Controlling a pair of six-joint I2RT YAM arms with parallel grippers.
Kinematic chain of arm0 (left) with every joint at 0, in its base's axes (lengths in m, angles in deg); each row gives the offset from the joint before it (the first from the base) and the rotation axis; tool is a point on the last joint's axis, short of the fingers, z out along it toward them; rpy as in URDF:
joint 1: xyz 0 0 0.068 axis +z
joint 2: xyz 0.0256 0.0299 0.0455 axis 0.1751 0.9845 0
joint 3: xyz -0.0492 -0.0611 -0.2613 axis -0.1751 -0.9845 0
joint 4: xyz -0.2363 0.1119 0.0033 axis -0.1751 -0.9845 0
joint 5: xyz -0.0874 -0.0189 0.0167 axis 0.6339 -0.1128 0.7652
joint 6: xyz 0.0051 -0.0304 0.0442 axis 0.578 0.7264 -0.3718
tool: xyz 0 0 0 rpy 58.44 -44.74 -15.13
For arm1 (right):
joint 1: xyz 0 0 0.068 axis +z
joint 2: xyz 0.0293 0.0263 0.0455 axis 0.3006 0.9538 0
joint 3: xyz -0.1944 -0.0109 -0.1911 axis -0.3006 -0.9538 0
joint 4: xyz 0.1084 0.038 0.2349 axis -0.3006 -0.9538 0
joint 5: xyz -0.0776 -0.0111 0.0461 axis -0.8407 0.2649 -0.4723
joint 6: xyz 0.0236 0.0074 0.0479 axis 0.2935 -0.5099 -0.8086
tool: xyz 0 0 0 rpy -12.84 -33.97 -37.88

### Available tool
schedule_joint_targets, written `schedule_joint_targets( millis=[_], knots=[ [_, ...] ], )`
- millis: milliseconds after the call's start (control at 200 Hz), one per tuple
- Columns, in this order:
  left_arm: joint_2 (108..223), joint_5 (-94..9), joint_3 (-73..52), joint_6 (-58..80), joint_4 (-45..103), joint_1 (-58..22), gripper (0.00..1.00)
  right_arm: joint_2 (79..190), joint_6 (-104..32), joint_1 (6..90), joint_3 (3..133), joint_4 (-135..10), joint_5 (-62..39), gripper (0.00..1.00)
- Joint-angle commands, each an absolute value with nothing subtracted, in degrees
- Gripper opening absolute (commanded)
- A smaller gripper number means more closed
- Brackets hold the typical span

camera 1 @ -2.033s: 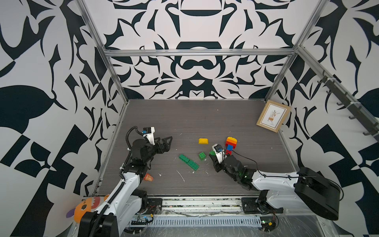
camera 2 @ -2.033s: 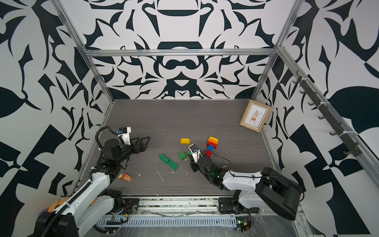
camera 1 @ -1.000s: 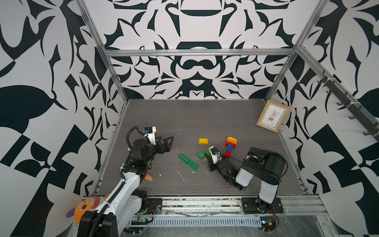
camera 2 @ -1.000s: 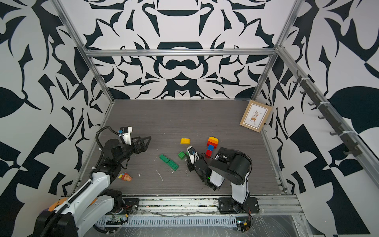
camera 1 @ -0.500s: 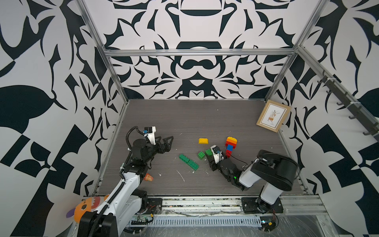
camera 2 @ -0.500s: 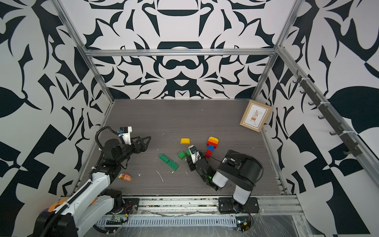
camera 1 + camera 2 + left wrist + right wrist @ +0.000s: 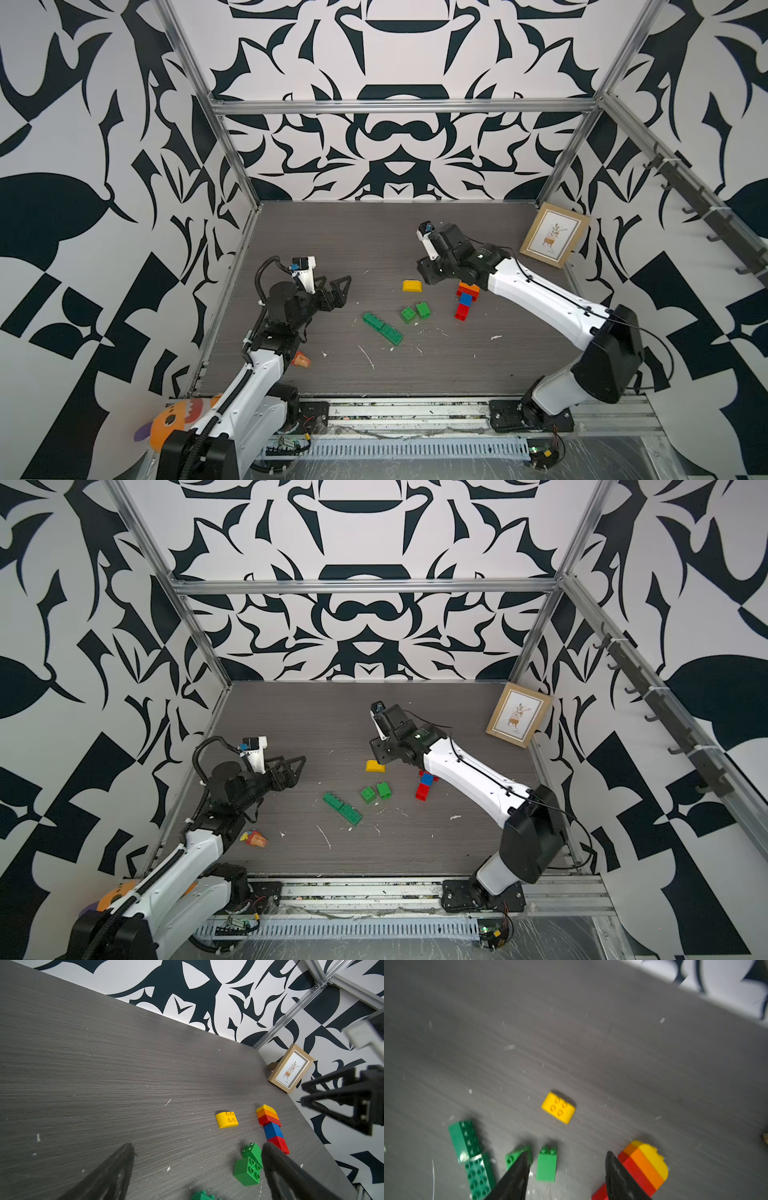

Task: Assemble an ice cream with lego
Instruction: Adjust the lego brick at the center of the board.

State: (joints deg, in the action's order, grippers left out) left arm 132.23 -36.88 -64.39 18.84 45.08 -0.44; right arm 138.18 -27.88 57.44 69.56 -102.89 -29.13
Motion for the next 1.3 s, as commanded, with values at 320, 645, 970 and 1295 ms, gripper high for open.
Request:
schedule_joint_targets(
  millis=[320,645,970,1295],
  knots=[
    [131.62,-36.86,-64.25,18.23,44.13,-0.57,0.99,149.27,-25.66,58.19,73.34,-117.12,-19.37,0.58],
    [132.06,-36.96,-64.14,18.26,44.13,-0.60,0.99,153.70,-25.04,58.70,75.38,-115.64,-19.61,0.58],
    [131.91,-37.06,-64.18,18.26,44.03,-0.62,0.99,159.18,-24.78,59.41,77.15,-115.00,-21.35,0.54],
    [131.77,-37.09,-64.18,18.24,43.94,-0.62,0.99,159.78,-25.04,59.53,75.71,-113.97,-22.01,0.48]
  ],
)
